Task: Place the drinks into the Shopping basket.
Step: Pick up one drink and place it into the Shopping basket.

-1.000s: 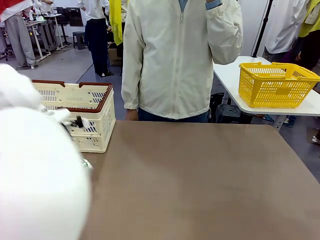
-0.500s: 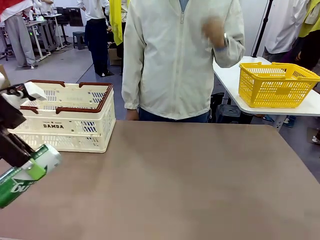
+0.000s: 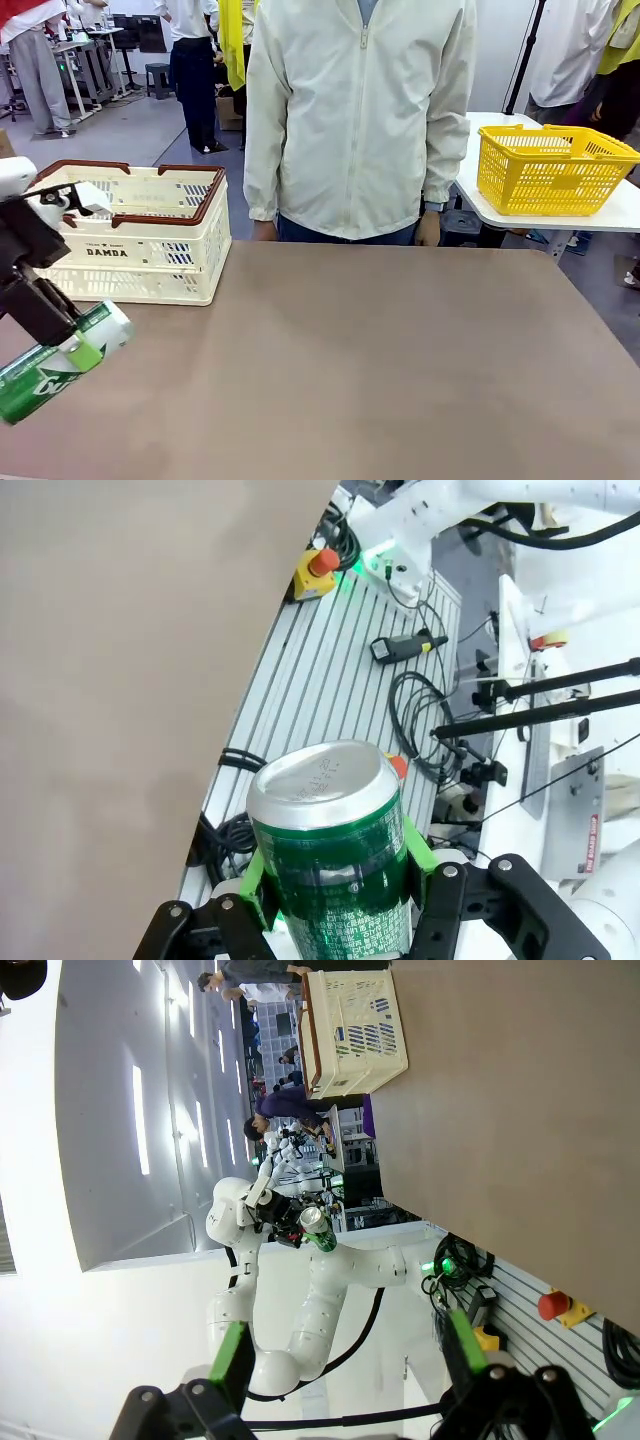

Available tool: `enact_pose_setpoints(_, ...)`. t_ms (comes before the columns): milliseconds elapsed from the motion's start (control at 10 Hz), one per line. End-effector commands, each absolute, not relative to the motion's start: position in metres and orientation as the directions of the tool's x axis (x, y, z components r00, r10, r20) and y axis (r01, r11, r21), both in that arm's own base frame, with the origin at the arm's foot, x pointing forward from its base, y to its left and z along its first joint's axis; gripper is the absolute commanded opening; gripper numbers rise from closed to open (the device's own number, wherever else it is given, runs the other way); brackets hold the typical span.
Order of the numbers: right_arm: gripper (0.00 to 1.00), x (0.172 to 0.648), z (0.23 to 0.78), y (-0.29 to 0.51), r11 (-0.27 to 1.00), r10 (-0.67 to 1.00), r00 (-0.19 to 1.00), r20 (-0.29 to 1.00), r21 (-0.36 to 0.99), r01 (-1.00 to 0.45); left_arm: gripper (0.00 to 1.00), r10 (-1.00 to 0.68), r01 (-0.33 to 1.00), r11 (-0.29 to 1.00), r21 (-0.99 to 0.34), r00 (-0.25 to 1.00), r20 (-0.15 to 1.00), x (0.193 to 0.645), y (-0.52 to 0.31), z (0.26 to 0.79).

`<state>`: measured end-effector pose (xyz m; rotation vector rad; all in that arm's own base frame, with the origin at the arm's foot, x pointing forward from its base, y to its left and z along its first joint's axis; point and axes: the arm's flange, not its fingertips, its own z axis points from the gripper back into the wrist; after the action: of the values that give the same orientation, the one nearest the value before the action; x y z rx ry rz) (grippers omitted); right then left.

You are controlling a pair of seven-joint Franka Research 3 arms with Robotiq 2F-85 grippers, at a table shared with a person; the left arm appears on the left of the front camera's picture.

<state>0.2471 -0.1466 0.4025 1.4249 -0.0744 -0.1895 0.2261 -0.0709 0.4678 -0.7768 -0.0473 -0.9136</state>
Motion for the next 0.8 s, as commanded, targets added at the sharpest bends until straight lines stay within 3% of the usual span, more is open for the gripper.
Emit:
enact_pose_setpoints(0,1.00,0.247,0.409,-0.147,0.132,-0.173,0.982,-0.074,0.986,0.098,0.00,-0.485,0.622,0.543,-0.564,0.780,0.394,0.266,-0.067,0.487)
enact_pose_setpoints(300,1.00,0.247,0.409,-0.147,0.132,-0.173,0.982,-0.074,0.986,0.098,0.00,-0.275,0.478,0.678,-0.558,0.869,0.410,0.376,-0.057,0.560)
enact_pose_setpoints(500,1.00,0.247,0.409,-0.147,0.132,-0.173,0.982,-0.074,0.986,0.098,0.00,-0.267,0.418,0.682,-0.601,0.907,0.327,0.430,-0.057,0.581)
enact_pose_setpoints(700,1.00,0.247,0.409,-0.147,0.132,-0.173,0.982,-0.074,0.986,0.098,0.00,-0.080,0.219,0.856,-0.469,0.951,0.297,0.466,-0.050,0.577)
